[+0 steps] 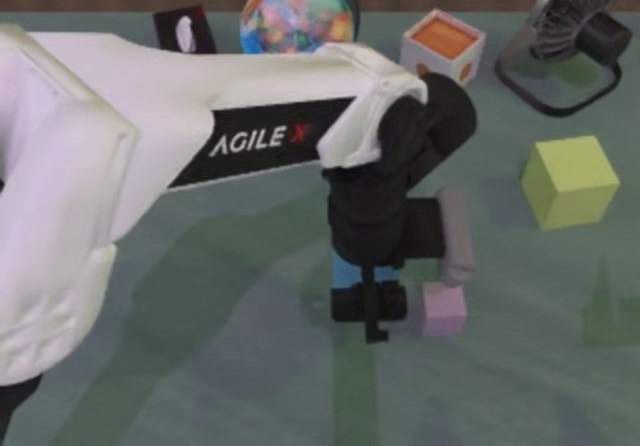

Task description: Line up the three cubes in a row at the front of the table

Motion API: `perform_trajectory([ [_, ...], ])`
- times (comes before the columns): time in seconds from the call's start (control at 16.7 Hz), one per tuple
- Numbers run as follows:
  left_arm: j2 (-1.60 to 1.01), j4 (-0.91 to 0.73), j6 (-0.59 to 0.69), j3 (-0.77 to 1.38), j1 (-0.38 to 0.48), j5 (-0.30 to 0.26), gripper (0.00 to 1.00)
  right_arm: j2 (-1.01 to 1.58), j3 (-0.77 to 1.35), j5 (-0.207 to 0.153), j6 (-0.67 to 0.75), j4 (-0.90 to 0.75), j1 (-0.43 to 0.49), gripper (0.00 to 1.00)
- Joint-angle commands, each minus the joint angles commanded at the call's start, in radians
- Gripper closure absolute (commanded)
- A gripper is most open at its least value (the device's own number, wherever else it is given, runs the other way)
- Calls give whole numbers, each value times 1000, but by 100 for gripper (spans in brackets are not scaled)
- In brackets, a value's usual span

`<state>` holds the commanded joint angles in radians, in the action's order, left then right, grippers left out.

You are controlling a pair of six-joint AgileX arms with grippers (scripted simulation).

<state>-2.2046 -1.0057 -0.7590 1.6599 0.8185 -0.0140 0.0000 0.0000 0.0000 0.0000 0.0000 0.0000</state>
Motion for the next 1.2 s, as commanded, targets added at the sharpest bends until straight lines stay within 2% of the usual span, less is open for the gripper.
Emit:
perform_trajectory([
  [0.36, -23, 60, -1, -43, 1, 0, 100, 0, 0, 0, 0, 0, 0, 0],
  [1.14, -23, 60, -1, -43, 1, 0, 2, 0, 0, 0, 0, 0, 0, 0],
  [1.2, -23, 60, -1, -43, 1, 0, 0, 0, 0, 0, 0, 0, 0, 0],
])
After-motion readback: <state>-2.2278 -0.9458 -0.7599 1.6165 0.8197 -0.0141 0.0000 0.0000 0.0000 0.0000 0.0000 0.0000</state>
